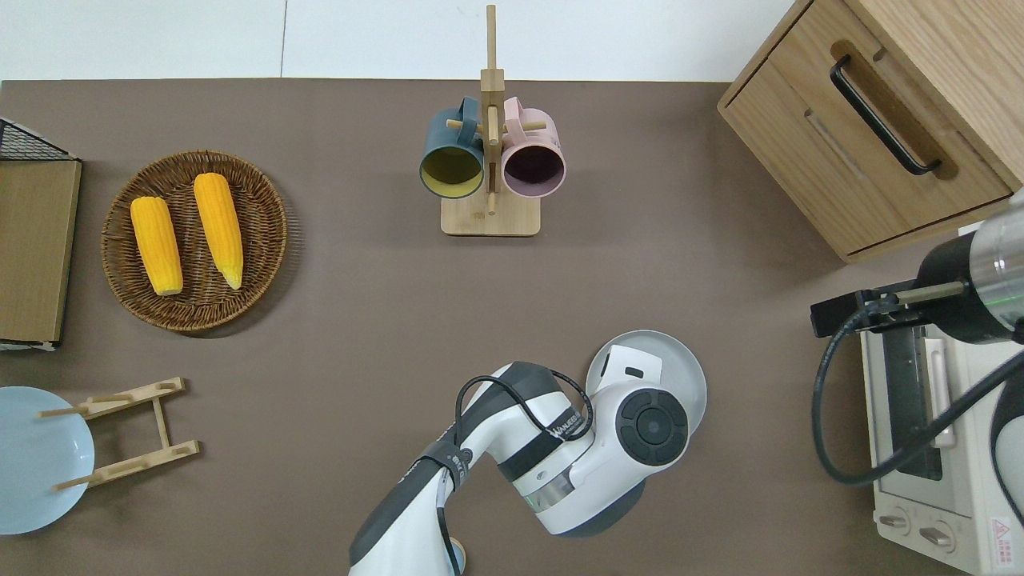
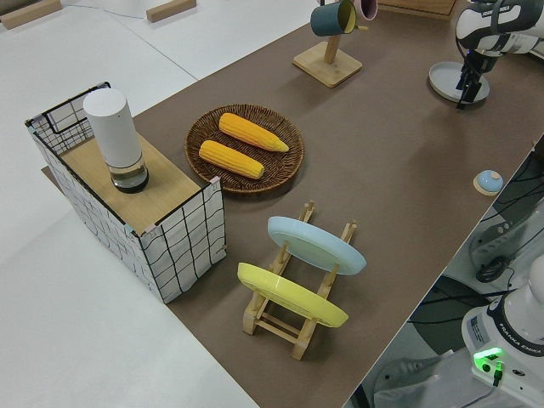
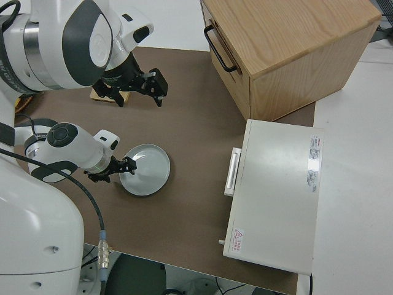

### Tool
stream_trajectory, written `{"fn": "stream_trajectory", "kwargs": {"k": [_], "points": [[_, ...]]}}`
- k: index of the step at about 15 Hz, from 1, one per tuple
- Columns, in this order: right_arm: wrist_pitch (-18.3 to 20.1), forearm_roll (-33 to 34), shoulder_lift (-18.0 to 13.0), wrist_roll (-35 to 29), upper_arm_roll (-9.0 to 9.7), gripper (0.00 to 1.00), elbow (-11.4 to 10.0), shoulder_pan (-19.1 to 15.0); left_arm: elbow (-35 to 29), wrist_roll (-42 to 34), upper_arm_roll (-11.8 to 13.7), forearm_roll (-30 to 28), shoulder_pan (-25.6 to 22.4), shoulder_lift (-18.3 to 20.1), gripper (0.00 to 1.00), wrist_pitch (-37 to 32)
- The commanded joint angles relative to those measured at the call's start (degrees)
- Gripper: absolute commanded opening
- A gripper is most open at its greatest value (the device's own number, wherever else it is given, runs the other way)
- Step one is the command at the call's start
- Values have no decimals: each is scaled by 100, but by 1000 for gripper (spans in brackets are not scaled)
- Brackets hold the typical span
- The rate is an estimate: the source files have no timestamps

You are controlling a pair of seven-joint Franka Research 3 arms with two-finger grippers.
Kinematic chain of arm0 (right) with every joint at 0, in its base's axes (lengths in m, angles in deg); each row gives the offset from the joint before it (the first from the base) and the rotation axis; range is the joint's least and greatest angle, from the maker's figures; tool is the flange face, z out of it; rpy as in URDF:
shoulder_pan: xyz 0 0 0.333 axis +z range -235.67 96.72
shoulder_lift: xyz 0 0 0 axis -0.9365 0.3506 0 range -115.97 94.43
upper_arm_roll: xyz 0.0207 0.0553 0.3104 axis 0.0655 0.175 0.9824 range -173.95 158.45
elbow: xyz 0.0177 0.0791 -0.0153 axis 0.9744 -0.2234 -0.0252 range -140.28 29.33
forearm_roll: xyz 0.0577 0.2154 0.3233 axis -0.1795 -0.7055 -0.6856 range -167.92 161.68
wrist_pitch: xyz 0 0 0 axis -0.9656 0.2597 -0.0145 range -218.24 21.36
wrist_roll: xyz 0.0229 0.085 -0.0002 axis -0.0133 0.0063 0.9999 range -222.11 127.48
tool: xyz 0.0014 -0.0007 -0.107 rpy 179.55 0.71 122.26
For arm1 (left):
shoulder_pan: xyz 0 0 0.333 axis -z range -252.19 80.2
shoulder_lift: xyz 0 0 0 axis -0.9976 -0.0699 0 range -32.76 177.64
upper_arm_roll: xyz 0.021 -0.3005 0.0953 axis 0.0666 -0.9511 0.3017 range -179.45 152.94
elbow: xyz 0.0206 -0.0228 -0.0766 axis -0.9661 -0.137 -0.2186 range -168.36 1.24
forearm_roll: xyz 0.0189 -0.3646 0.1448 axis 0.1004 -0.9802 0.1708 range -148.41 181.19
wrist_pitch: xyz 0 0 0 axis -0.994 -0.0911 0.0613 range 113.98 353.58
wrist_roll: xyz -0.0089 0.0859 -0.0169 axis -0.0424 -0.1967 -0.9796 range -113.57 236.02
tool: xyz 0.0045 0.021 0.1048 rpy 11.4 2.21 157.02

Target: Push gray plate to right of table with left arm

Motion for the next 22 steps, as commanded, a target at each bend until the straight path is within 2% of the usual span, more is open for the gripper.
{"fn": "stream_trajectory", "kwargs": {"k": [1, 6, 11, 22], "points": [[60, -58, -35, 15, 30, 983, 7, -67, 463, -97, 92, 382, -5, 56, 989, -786], [69, -49, -35, 15, 30, 983, 7, -67, 991, -818, 92, 402, -408, 214, 989, -1736], [69, -49, -35, 14, 30, 983, 7, -67, 1352, -1915, 40, 393, -1041, 478, 989, -2668], [69, -58, -35, 15, 30, 983, 7, -67, 1361, -4622, 101, 375, -2587, 1357, 989, -3205]]}}
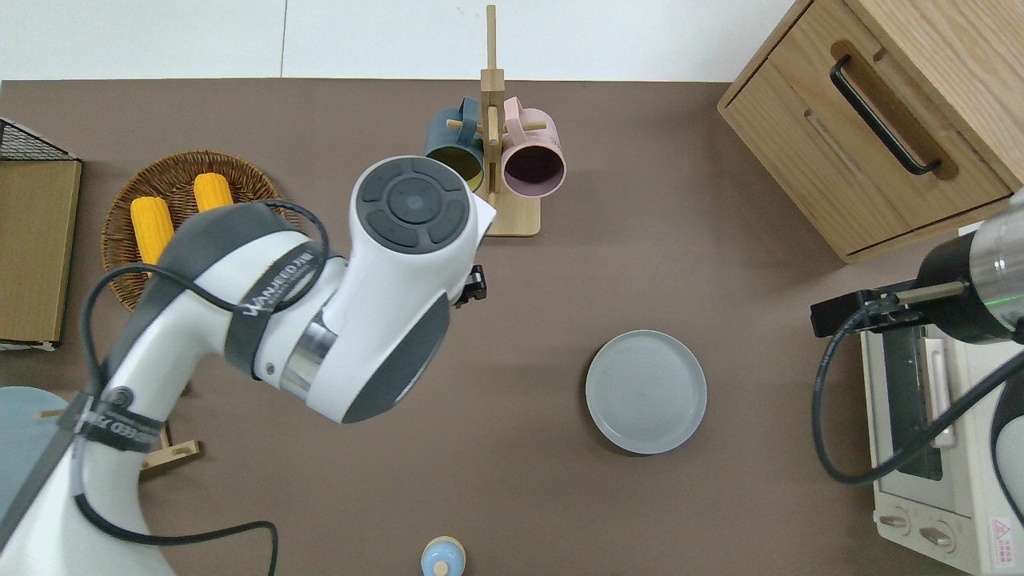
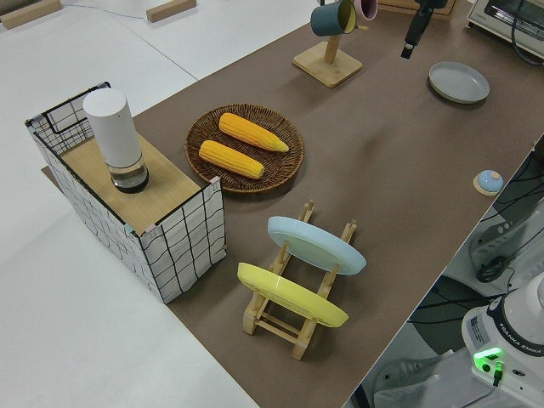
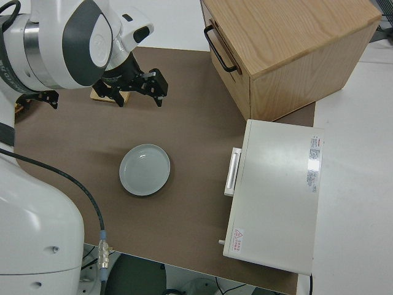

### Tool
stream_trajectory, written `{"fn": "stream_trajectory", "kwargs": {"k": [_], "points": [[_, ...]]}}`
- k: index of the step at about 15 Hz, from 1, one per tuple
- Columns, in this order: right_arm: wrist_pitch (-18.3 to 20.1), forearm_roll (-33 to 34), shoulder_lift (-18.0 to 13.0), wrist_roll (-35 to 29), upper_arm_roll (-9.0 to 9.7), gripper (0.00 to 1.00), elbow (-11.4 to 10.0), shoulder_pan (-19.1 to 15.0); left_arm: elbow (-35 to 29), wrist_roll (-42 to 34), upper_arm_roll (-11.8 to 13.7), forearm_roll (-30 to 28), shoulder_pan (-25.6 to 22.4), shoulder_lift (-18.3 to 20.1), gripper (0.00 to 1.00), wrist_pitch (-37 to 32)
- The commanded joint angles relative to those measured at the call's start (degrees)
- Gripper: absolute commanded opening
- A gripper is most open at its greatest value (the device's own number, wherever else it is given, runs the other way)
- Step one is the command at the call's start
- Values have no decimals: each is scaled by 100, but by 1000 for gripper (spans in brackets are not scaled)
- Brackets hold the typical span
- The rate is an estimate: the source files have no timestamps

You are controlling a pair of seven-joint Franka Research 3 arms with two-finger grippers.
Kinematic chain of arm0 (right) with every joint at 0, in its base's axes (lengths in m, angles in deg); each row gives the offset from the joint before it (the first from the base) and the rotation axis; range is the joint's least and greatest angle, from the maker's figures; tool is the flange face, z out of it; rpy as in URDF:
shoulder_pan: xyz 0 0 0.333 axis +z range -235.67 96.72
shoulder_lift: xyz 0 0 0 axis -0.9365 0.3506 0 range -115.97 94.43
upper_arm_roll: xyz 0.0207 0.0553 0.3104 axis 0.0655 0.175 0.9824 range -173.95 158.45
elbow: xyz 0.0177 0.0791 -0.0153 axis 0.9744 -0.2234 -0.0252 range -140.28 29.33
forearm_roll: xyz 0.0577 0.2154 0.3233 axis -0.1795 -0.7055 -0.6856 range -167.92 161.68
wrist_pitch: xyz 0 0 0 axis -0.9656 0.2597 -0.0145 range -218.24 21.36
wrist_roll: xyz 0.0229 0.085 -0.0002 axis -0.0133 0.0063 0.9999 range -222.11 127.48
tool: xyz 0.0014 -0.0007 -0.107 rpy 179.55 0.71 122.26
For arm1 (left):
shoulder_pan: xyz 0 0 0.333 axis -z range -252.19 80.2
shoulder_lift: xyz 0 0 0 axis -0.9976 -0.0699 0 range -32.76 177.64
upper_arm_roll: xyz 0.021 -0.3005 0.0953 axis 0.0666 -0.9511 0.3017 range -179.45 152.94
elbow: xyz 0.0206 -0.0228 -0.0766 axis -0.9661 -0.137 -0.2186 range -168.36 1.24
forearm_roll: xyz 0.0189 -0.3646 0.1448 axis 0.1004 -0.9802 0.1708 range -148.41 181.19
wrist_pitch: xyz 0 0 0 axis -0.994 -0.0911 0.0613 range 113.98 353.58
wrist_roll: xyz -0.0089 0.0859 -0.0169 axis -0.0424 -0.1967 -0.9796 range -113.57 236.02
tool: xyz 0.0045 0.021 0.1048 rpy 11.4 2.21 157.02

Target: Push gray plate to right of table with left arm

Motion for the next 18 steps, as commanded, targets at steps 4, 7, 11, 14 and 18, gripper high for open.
{"fn": "stream_trajectory", "kwargs": {"k": [4, 7, 11, 14, 18], "points": [[69, -58, -35, 14, 30, 983, -2, -67, -60, -1868, -31, 12, -1099, 470, 989, -270], [69, -58, -35, 14, 30, 983, -2, -67, -60, -2651, -31, -6, -1635, 585, 989, -340], [69, -49, -35, 14, 30, 983, 7, -67, -86, -3346, -31, -180, -2259, 725, 989, -410], [60, -58, -35, 14, 30, 983, -2, -67, -95, -3760, -23, -312, -2646, 805, 989, -472], [69, -58, -35, 14, 30, 983, 7, -67, -86, -4112, 363, -803, -2753, 901, 989, -481]]}}
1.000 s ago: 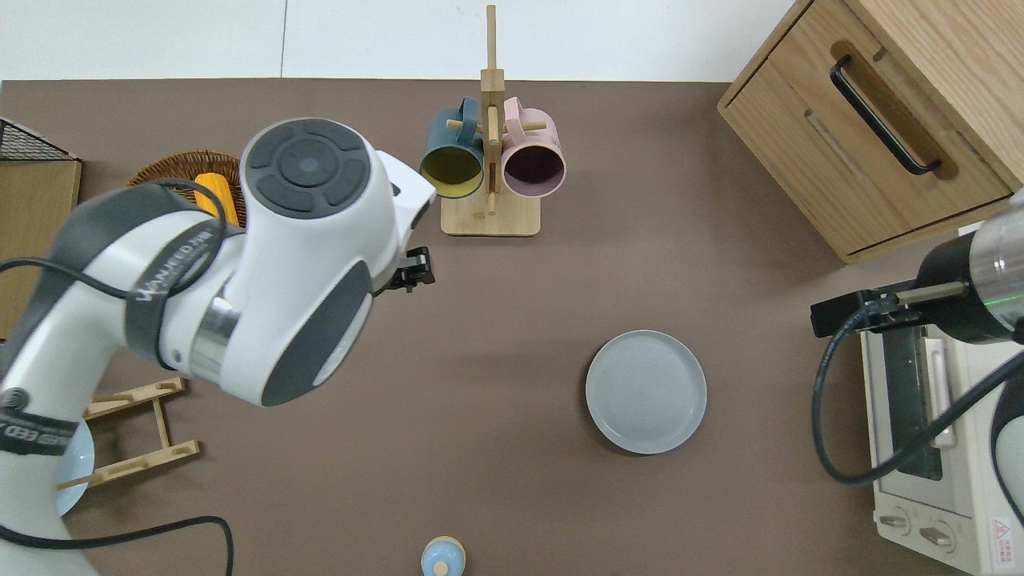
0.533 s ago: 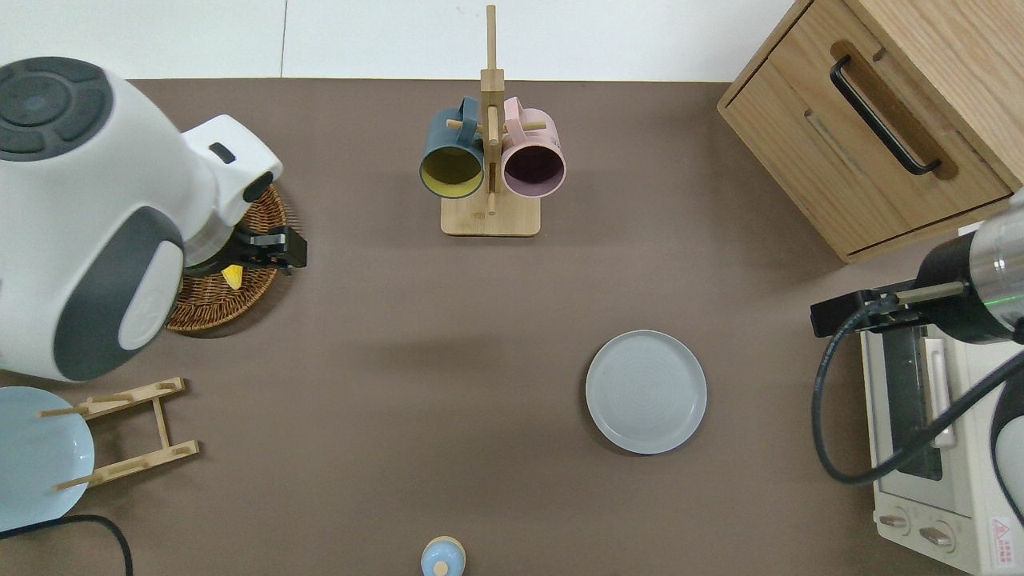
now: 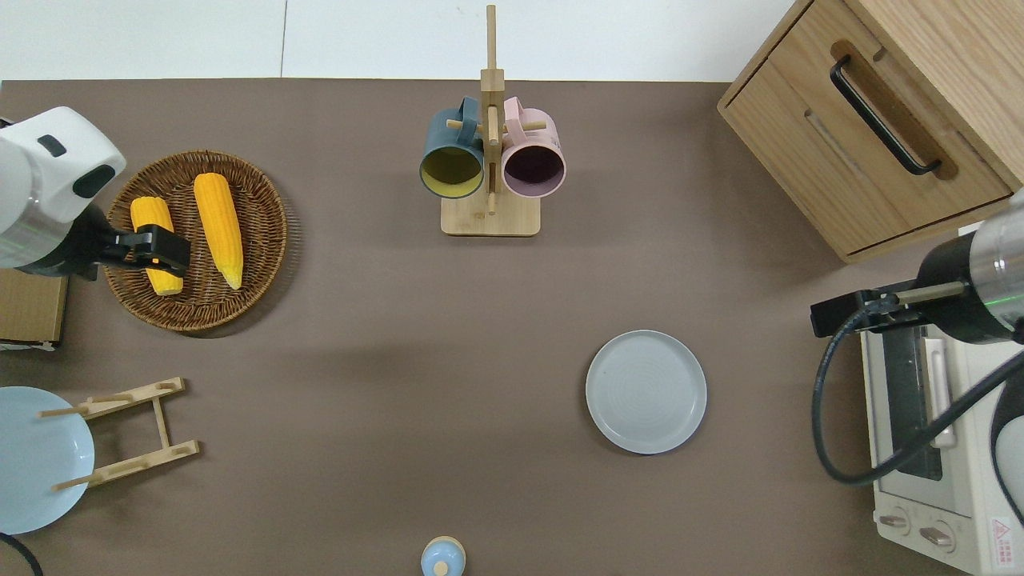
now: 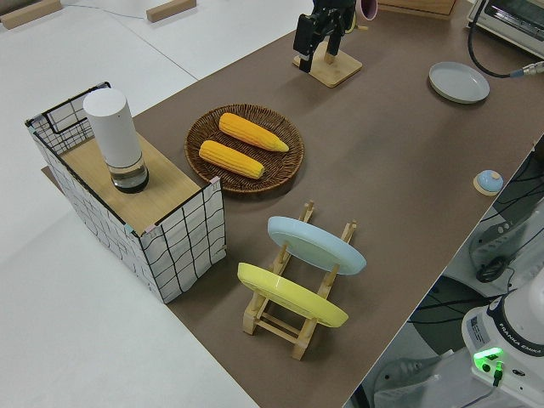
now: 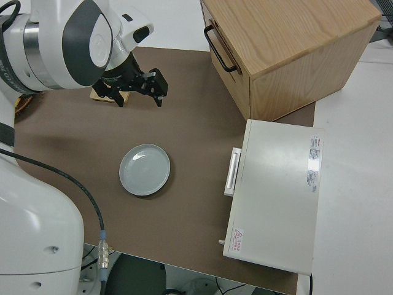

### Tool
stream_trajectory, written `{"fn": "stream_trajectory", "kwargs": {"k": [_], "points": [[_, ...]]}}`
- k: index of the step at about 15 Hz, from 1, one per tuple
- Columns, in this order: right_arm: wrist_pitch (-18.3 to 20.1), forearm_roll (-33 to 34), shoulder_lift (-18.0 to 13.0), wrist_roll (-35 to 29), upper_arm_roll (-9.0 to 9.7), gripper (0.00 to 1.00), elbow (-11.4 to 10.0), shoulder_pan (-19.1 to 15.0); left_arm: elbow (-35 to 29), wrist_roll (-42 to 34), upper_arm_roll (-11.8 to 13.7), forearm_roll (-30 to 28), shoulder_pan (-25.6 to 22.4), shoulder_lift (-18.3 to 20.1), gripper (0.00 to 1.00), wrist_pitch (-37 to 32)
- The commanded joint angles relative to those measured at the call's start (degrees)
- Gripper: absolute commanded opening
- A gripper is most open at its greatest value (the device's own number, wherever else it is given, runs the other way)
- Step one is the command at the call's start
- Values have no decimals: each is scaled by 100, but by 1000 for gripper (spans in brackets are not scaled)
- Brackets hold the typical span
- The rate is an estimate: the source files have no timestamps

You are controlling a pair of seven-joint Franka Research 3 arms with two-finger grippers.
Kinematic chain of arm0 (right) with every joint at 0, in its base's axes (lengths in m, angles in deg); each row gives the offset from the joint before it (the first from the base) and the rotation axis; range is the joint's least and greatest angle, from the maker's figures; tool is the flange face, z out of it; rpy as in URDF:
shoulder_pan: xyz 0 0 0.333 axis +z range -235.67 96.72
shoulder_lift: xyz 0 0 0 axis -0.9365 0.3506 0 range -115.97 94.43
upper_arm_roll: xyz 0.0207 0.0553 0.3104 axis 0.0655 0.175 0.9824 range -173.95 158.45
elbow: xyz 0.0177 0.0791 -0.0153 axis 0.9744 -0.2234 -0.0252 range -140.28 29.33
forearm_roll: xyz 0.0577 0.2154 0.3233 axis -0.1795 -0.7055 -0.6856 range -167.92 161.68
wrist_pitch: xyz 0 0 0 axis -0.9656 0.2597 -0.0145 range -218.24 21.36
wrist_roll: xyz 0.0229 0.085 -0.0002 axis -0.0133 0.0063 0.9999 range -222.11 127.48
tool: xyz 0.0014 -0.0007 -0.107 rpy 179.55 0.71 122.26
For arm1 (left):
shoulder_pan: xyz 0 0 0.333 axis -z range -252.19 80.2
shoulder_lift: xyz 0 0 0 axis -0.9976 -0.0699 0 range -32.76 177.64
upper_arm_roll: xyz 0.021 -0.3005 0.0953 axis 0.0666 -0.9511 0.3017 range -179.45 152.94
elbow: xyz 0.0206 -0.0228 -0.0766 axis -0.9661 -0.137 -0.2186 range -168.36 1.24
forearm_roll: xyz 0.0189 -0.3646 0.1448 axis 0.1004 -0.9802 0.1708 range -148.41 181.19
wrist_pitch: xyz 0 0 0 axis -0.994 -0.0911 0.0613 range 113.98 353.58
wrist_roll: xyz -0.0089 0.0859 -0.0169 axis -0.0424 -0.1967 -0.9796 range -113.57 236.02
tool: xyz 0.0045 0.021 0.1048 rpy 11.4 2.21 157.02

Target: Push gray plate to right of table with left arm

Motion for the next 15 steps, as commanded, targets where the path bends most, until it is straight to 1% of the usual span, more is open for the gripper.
{"fn": "stream_trajectory", "kwargs": {"k": [1, 3, 4, 6, 7, 8, 10, 12, 15], "points": [[69, -58, -35, 15, 30, 983, 7, -67, -88, -292, 378, -713, -66, 255, 989, -77], [69, -49, -35, 15, 30, 983, 7, -67, -96, -502, 773, -995, 91, 282, 989, -77], [60, -58, -35, 15, 30, 983, 7, -67, -96, -791, 923, -1057, 223, 352, 991, -77], [69, -49, -35, 14, 30, 983, 7, -67, -105, -1240, 1387, -1067, 600, 405, 991, -103], [69, -58, -35, 15, 30, 983, 7, -67, -105, -1294, 1607, -1067, 837, 457, 991, -181], [69, -58, -35, 15, 30, 983, -2, -67, -105, -1242, 1723, -1023, 987, 492, 993, -208], [69, -58, -35, 15, 30, 983, 7, -67, -105, -1154, 1742, -944, 1067, 502, 995, -235], [69, -49, -35, 6, 30, 983, 7, -67, -105, -918, 1733, -577, 1251, 502, 998, -235], [60, -58, -35, 6, 30, 983, 7, -67, -105, -1004, 1645, -513, 1139, 502, 1000, -313]]}}
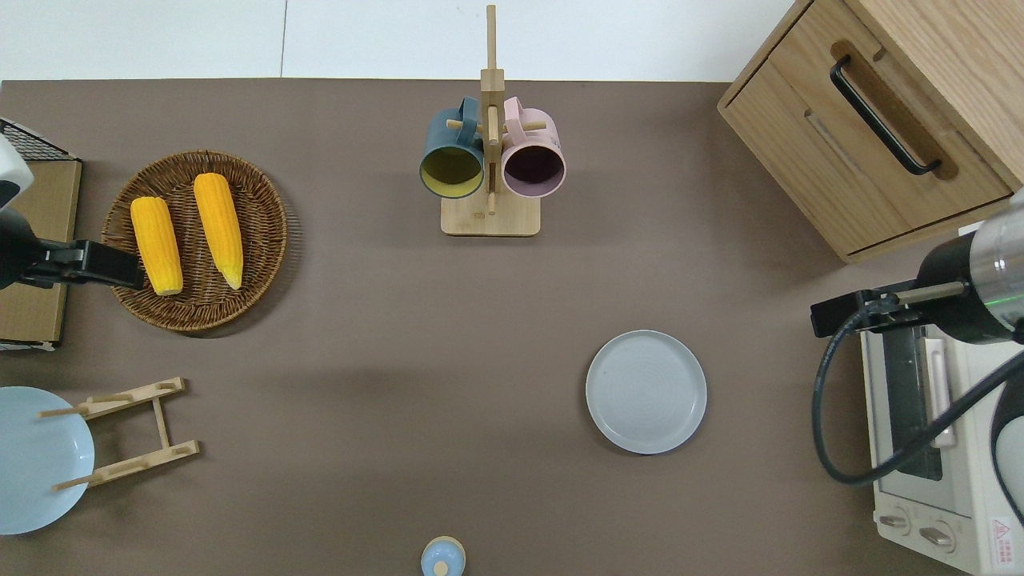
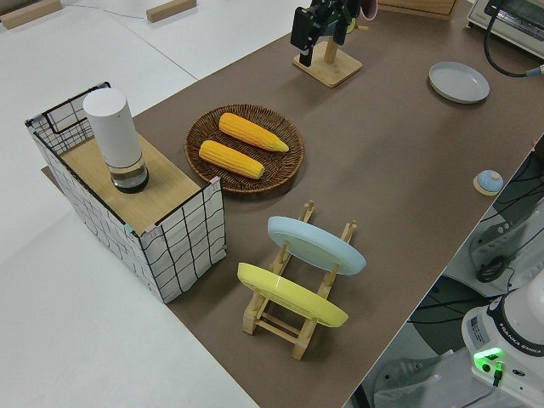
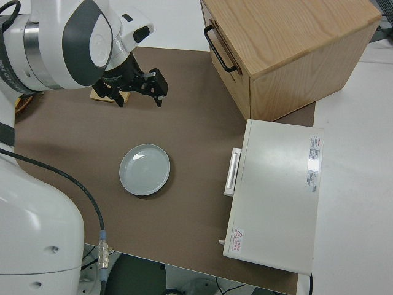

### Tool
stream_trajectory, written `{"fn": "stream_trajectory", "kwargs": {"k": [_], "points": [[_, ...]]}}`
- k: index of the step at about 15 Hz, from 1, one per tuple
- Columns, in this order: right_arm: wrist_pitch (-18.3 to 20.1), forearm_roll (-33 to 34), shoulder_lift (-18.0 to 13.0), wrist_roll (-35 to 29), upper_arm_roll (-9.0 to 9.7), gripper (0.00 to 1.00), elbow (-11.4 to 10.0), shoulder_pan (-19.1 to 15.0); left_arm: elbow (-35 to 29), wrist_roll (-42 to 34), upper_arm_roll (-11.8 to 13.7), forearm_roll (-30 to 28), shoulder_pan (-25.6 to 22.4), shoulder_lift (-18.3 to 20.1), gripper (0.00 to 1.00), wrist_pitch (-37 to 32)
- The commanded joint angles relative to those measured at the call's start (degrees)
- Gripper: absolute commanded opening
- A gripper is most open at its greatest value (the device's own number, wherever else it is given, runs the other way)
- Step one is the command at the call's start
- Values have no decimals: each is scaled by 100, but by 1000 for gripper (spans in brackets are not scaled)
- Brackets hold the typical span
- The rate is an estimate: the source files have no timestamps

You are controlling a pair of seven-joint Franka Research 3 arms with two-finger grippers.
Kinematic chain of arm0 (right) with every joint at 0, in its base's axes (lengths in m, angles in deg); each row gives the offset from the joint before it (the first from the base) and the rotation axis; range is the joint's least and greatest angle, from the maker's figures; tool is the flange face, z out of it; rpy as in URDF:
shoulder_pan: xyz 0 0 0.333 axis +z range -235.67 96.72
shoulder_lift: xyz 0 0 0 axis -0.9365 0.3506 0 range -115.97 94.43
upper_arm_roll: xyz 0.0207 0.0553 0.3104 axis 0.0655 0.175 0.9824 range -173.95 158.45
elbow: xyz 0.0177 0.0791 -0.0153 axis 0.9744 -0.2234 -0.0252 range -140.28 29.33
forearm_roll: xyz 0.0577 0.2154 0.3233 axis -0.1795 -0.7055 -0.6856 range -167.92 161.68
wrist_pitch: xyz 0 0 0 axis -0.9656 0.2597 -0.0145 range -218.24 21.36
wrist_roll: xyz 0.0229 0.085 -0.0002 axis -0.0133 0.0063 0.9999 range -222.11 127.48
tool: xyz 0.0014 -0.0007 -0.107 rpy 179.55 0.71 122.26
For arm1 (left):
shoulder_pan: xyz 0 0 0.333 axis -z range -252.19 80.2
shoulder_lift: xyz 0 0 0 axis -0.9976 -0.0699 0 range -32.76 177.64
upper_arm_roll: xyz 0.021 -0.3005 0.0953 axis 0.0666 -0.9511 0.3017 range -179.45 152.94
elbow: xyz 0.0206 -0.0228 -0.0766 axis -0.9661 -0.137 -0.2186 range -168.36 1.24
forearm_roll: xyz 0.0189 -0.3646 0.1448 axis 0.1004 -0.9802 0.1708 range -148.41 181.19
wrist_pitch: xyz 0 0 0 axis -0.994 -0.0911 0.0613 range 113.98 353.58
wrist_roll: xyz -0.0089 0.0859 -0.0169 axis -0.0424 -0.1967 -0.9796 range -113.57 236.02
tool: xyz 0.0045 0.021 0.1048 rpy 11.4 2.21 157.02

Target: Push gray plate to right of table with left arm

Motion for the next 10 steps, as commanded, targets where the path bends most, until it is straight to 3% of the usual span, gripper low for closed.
{"fn": "stream_trajectory", "kwargs": {"k": [1, 10], "points": [[69, -49, -35, 14, 30, 983, 7, -67, -97, -7, 62, 179, 17, 96, 1000, -155], [60, -58, -35, 15, 30, 983, 7, -67, -80, -7, 159, 161, 17, 96, 1000, -182]]}}
